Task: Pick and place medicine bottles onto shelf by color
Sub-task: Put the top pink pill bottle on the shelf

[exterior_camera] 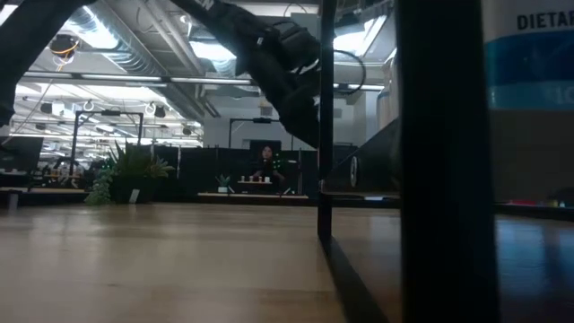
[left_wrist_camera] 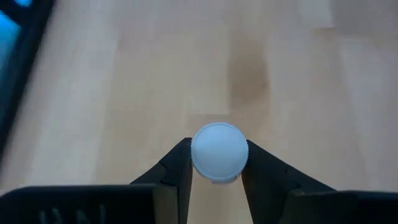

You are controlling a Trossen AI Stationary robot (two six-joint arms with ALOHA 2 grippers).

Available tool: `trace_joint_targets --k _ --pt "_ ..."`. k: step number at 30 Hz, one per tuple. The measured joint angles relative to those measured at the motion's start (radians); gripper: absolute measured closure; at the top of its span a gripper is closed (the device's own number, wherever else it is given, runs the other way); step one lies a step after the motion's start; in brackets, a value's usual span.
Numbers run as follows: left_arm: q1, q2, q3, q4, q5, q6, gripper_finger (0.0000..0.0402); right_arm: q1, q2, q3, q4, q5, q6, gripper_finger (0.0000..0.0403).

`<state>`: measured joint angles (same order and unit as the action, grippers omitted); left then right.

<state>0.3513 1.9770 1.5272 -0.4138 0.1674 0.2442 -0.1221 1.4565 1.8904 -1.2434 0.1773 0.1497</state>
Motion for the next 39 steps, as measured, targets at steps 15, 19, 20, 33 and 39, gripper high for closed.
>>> trace_joint_targets --k 15,19,20,33,39 --pt "-0.221 0.0 0.0 0.026 -0.154 -0.184 0.0298 0.151 -0.104 0.001 -0.086 -0.313 -0.178 0.0228" --pt "-0.282 0.0 -0.025 0.084 -0.189 -0.213 0.0298 0.211 -0.104 0.001 -0.108 -0.313 -0.181 0.0228" --pt "-0.295 0.001 -0.034 0.092 -0.2 -0.222 0.0298 0.226 -0.104 0.001 -0.112 -0.314 -0.184 0.0228" --pt "-0.38 0.002 -0.165 0.281 -0.254 -0.398 0.0297 0.299 -0.104 0.001 -0.116 -0.313 -0.186 0.0228" --pt "-0.389 0.002 -0.166 0.289 -0.278 -0.387 0.0297 0.298 -0.104 0.001 -0.113 -0.31 -0.181 0.0228"
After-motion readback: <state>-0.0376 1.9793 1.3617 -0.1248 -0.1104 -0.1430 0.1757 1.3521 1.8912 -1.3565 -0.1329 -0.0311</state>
